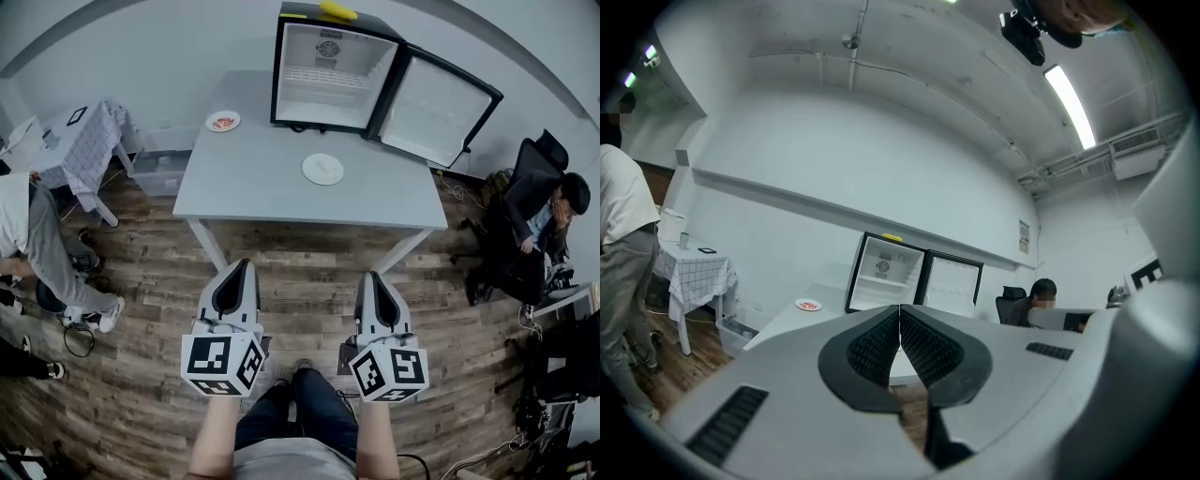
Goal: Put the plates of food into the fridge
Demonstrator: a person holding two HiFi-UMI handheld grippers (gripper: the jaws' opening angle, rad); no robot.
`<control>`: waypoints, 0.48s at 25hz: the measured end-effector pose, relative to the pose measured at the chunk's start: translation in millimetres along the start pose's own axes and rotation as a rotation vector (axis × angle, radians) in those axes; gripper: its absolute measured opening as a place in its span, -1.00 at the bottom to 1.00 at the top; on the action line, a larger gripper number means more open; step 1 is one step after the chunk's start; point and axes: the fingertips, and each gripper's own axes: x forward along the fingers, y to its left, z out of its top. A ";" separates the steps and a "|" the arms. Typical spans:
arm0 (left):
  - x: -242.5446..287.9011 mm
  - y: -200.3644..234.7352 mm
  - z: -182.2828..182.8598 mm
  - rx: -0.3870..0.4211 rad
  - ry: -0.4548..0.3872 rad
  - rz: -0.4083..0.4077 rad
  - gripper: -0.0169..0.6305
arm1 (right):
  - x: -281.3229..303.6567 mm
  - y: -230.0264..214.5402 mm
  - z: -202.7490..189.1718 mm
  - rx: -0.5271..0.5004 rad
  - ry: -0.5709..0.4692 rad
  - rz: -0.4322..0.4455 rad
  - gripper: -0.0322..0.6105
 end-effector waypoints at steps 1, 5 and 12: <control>5.1 1.3 -0.9 -0.002 0.001 0.003 -0.92 | 5.5 -2.5 -0.1 0.000 0.002 0.001 -0.85; 33.0 9.8 -0.5 -0.004 0.002 0.025 -0.92 | 39.1 -11.9 1.8 0.003 0.007 0.021 -0.85; 89.7 32.4 11.6 0.000 -0.004 0.096 -0.92 | 118.1 -26.3 6.5 0.026 0.030 0.080 -0.85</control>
